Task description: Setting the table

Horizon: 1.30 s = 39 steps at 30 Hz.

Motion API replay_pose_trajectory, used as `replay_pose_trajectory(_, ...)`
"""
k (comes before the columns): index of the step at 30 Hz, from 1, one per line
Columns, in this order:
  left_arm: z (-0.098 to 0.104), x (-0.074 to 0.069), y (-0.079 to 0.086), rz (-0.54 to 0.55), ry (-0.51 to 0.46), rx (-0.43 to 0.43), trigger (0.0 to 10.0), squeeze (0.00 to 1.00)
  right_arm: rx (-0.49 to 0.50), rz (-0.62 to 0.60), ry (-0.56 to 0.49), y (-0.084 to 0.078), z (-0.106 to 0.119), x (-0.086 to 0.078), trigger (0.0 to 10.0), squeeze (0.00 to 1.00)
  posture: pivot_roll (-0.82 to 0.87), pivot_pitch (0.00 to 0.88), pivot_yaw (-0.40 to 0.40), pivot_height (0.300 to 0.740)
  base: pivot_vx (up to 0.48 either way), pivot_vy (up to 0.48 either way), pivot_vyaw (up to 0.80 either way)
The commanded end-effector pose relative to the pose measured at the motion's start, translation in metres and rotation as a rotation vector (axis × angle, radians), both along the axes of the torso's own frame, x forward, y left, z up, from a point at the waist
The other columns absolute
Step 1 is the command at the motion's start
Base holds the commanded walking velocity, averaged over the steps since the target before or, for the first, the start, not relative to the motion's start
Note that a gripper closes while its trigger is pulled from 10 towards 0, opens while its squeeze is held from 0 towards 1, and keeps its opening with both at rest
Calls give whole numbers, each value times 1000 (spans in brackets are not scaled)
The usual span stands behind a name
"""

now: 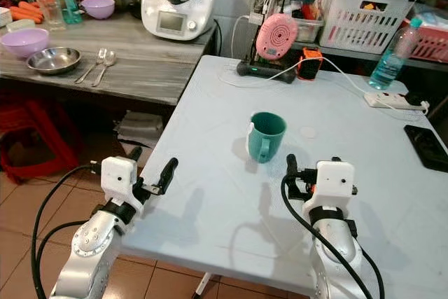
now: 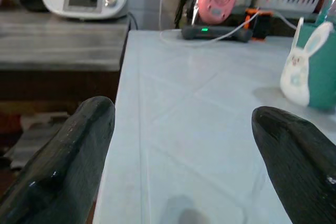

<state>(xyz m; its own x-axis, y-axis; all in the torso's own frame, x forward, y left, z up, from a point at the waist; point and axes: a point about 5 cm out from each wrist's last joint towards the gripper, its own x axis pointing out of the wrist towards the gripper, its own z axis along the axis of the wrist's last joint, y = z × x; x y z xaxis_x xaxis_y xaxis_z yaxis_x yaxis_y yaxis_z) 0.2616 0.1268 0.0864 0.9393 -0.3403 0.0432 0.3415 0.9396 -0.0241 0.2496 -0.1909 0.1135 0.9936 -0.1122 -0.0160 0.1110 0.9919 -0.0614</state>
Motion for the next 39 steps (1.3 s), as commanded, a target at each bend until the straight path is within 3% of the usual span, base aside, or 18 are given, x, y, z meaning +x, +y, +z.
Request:
replay_pose_trajectory(1,4,1,2,-1,-19,8,10000,0,10,19,-5,7,1,5,10000,0,-18,0,-41,740,0,0,0)
replay_pose_trajectory(6,3,1,3,-10,-15,20,10000,0,12,93,16,21,-3,7,10000,0,-19,0,-37,740,0,0,0)
replay_pose_trajectory(11,1,-7,-4,-147,-1,-33,10000,0,-10,133,40,30,-9,10,10000,0,-14,0,-34,740,0,0,0)
replay_pose_trajectory(19,-1,-18,-15,-333,26,-57,10000,0,-16,105,42,31,-9,27,10000,0,0,0,-39,740,0,0,0)
replay_pose_trajectory(28,0,-19,-19,-368,22,-64,10000,0,0,57,29,29,-5,45,10000,0,3,0,-42,740,0,0,0)
replay_pose_trajectory(29,0,-18,-19,-371,22,-66,10000,0,-1,51,28,28,-5,48,4314,0,6,0,-47,740,0,0,0)
replay_pose_trajectory(30,0,-18,-19,-371,22,-66,10000,0,-1,51,28,28,-5,48,4314,0,6,0,-47,740,0,0,0)
replay_pose_trajectory(31,1,-18,-20,-373,22,-70,10000,0,-3,47,27,27,-5,53,0,0,6,0,-47,740,0,0,0)
replay_pose_trajectory(39,0,-17,-21,-387,36,-95,10000,0,-6,54,24,30,-4,68,0,0,8,0,-54,740,0,0,0)
